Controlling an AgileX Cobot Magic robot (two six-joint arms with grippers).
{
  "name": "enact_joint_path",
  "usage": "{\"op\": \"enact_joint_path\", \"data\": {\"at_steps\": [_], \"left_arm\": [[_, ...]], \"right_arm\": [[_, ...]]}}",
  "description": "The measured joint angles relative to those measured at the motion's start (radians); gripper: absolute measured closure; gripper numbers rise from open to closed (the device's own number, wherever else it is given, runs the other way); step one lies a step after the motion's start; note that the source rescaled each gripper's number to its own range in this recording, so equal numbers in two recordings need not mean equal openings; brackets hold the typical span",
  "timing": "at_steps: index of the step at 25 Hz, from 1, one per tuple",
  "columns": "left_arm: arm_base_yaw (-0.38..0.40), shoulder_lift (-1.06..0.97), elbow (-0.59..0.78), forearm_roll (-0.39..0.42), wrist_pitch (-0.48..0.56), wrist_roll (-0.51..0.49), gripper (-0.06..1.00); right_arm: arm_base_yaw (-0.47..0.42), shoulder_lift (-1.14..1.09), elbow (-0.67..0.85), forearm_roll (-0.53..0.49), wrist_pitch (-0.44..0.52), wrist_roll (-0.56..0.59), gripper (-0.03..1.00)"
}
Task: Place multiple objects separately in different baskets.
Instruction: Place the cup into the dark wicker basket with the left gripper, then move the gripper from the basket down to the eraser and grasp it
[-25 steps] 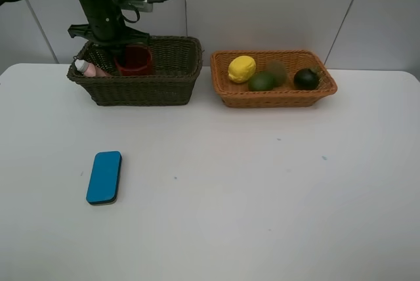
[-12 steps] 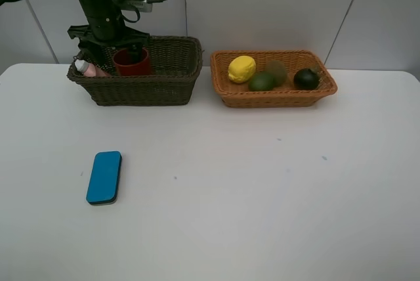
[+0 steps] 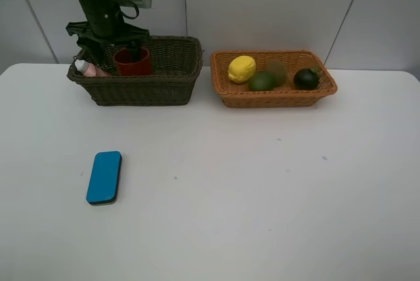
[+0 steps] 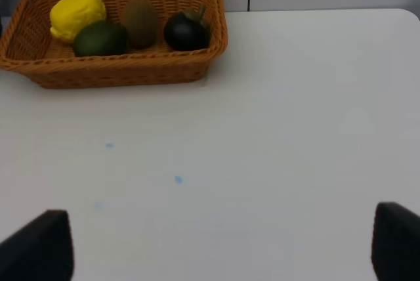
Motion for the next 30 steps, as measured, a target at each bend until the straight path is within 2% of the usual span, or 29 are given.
{"op": "enact_joint_path", "data": {"at_steps": [5, 9, 16, 21, 26, 30], "left_arm": [[0.0, -0.086, 0.0, -0.001, 0.018, 0.0, -0.05], [0.001, -0.163, 0.0, -0.007, 0.07, 0.0, -0.05], [-0.003, -0.275, 0.0, -0.009, 0.077, 0.013, -0.05], [-0.038, -0.338, 0.018, -0.026, 0.079, 0.021, -0.05], [-0.089, -0.428, 0.145, -0.062, 0.078, 0.0, -0.05], [-0.12, -0.54, 0.333, -0.064, 0.078, -0.056, -0.05]], "right_arm": [[0.0, 0.0, 0.0, 0.0, 0.0, 0.0, -0.03], [0.0, 0.0, 0.0, 0.0, 0.0, 0.0, -0.03], [0.0, 0.0, 0.0, 0.0, 0.0, 0.0, -0.03], [0.0, 0.0, 0.0, 0.0, 0.0, 0.0, -0.03], [0.0, 0.0, 0.0, 0.0, 0.0, 0.0, -0.03], [0.0, 0.0, 0.0, 0.0, 0.0, 0.0, -0.03]]}}
